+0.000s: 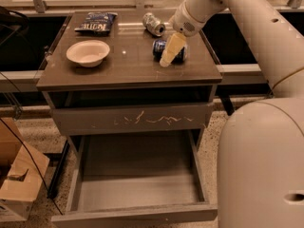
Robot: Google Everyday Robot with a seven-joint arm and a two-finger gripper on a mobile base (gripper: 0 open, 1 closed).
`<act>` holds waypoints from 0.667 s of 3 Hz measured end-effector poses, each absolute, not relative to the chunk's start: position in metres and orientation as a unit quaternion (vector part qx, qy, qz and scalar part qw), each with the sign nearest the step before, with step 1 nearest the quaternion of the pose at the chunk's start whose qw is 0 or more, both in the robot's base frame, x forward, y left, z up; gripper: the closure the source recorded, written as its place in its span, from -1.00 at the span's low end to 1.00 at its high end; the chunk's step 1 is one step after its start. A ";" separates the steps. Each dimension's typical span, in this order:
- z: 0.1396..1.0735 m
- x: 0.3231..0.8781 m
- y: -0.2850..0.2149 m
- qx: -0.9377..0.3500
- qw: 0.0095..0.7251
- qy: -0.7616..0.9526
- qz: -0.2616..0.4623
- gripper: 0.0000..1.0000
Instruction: Place pepsi can into middle drawer
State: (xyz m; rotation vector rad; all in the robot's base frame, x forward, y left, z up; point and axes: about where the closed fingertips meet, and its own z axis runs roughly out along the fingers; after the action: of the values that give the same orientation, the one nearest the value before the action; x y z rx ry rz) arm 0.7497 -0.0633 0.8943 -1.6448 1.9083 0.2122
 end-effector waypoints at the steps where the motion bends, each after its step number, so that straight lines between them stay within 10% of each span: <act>1: 0.894 0.752 -0.064 -0.616 0.304 0.722 0.081 -1.00; 2: 0.888 0.767 -0.069 -0.583 0.320 0.742 0.087 -1.00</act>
Offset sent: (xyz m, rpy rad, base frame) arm 0.0351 -0.0186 -0.0060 0.1089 -0.0096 -0.1745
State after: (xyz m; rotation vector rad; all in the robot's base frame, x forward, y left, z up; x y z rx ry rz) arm 0.7671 -0.0693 0.8877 -1.5322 1.9485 0.2276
